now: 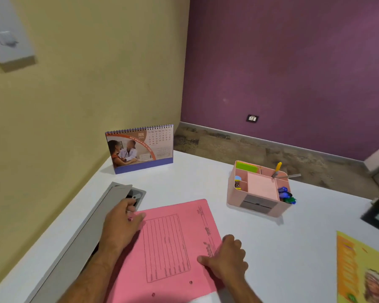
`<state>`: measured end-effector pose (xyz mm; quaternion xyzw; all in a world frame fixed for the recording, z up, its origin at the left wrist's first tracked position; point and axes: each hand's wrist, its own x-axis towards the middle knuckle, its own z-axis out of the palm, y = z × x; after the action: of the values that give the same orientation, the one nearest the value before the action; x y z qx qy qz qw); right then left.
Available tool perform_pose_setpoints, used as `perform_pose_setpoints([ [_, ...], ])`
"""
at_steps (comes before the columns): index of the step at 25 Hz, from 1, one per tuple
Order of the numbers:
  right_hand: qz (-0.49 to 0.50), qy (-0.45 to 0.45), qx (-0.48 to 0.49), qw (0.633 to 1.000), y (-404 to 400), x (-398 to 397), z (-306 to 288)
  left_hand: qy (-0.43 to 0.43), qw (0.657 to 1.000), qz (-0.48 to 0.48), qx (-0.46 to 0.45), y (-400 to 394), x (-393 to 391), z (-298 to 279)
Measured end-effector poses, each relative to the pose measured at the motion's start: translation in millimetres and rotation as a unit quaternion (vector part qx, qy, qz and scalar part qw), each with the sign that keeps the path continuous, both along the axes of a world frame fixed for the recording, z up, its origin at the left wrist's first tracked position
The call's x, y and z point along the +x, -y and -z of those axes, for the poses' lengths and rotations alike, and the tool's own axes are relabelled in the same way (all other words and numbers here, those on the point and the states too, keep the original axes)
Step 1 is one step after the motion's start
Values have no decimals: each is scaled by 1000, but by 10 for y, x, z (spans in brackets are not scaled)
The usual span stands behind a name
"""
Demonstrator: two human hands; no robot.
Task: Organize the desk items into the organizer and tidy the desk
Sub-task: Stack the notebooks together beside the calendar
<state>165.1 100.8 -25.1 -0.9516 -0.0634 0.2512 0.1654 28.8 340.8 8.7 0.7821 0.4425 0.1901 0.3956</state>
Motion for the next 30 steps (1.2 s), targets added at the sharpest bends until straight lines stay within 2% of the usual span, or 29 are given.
perform_pose_setpoints([
  [3,48,-2,33,998,349,-215,1,-24,995,95,-28,544,-217,144],
  [5,45,8,46,998,598,-377,9,-102,979,173,33,862,-369,290],
  [8,-8,20,12,1000,915,-640,26,-255,914,269,163,1255,-595,448],
  [10,-29,21,-11,999,1062,-790,51,-308,885,301,177,1409,-713,520],
  [14,-72,20,-43,996,1364,-992,89,-338,862,322,195,1565,-843,480],
  [19,-138,-3,-20,990,1672,-1054,64,-339,857,333,200,1585,-906,431],
  [23,-34,129,38,990,2089,-696,-20,-365,861,287,209,1602,-799,270],
  [27,42,208,-54,976,2737,29,-135,-330,887,250,204,1773,-600,250],
  [30,47,165,-114,979,3135,436,-141,-277,909,266,159,2064,-304,272],
])
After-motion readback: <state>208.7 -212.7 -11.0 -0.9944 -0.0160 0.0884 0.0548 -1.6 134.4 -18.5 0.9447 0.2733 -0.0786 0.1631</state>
